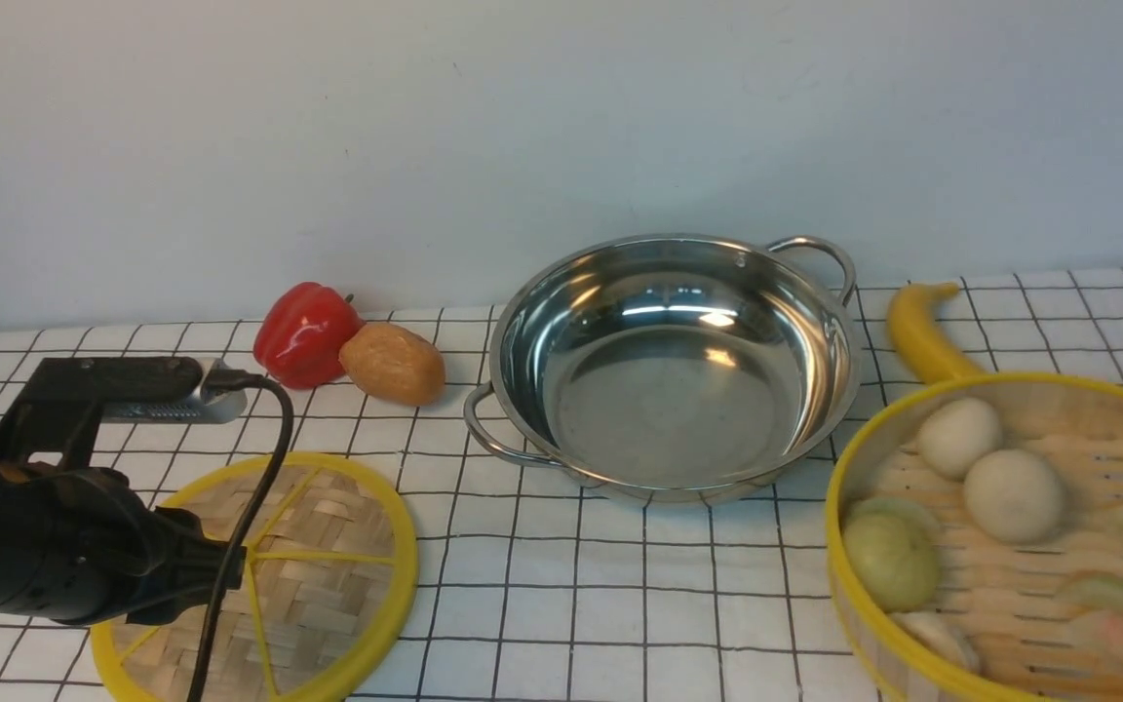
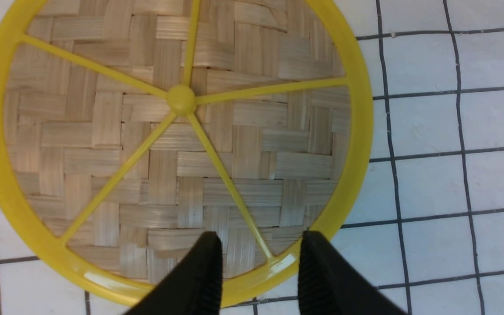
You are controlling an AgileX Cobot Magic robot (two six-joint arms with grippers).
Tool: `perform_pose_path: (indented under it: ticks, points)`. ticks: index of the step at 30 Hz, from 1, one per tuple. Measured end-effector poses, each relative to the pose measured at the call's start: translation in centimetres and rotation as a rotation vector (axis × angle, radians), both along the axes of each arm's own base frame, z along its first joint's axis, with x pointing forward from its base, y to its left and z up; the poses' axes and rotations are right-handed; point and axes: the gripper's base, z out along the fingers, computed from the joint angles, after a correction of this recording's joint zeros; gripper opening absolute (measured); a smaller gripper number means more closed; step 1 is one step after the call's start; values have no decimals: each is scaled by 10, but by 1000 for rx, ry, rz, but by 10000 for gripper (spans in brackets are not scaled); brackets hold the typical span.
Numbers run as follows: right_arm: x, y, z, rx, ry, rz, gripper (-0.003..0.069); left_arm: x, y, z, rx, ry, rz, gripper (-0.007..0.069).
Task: Place the steamer in the pot on the white tablecloth, and put the lid on the steamer.
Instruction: 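Place the bamboo steamer basket of food into the steel pot with the right gripper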
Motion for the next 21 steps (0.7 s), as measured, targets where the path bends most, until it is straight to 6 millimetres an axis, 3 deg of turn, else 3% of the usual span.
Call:
perform_pose_path:
  ticks: [8, 13, 15, 18, 21]
  points:
    - [23, 16, 34, 101, -116, 19, 92, 0, 0, 0, 0, 0, 0, 243]
    - [60, 48, 45, 131, -156, 88, 92, 0, 0, 0, 0, 0, 0, 243]
    - [91, 68, 46, 140, -177, 117, 92, 0, 0, 0, 0, 1, 0, 243]
    - [117, 84, 46, 153, -207, 127, 92, 0, 0, 0, -1, 1, 0, 243]
    - [158, 110, 41, 191, -263, 126, 92, 0, 0, 0, -1, 1, 0, 243]
